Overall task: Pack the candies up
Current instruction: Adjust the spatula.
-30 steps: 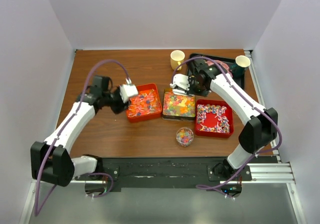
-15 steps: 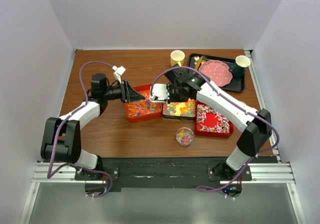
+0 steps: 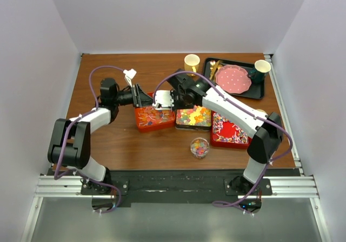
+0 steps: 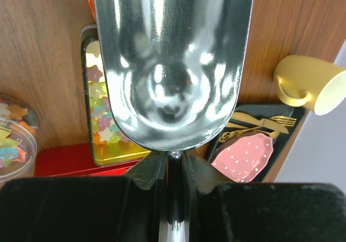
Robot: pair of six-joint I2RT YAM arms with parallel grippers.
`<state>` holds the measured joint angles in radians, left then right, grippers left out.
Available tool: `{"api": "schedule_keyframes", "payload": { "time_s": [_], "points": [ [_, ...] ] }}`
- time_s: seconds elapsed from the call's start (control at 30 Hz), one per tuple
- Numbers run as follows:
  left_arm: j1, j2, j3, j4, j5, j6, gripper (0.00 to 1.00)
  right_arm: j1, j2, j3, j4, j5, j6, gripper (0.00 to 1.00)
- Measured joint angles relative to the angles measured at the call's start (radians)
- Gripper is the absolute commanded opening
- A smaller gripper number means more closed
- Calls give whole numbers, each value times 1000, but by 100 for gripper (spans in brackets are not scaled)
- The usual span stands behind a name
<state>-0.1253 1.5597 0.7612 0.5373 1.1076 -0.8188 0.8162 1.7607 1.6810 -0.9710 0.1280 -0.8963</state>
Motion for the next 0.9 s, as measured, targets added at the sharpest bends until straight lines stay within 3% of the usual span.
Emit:
{"api": "schedule_keyframes", "payload": {
  "time_s": [0.07, 0.1, 0.17, 0.2, 0.33, 0.43, 0.57, 0.77, 0.9],
  "points": [
    [0, 3, 0, 1, 0, -3, 26, 3, 0, 7, 0, 1, 0, 0],
    [0, 4, 0, 2, 0, -7, 12, 5, 0, 11, 0, 1, 0, 0],
    [0, 11, 0, 24, 8, -19, 0, 8, 0, 14, 2, 1, 0, 0],
    [-1, 15, 0, 39, 13, -31, 0, 8, 0, 14, 3, 3, 3, 5],
    [-1, 26, 0, 103, 36, -64, 0, 7, 0, 14, 2, 3, 24, 45],
    [-1, 29, -2, 134, 49, -70, 0, -4, -5, 14, -5, -47, 45, 58],
    [-1, 29, -2, 134, 63, -65, 0, -87, -55, 11, -19, -245, 74, 61],
    [-1, 29, -3, 131, 74, -54, 0, -336, -216, -3, 16, -567, 119, 59],
    [-1, 29, -3, 127, 86, -54, 0, -343, -300, -89, 108, -680, 122, 59]
  ]
}}
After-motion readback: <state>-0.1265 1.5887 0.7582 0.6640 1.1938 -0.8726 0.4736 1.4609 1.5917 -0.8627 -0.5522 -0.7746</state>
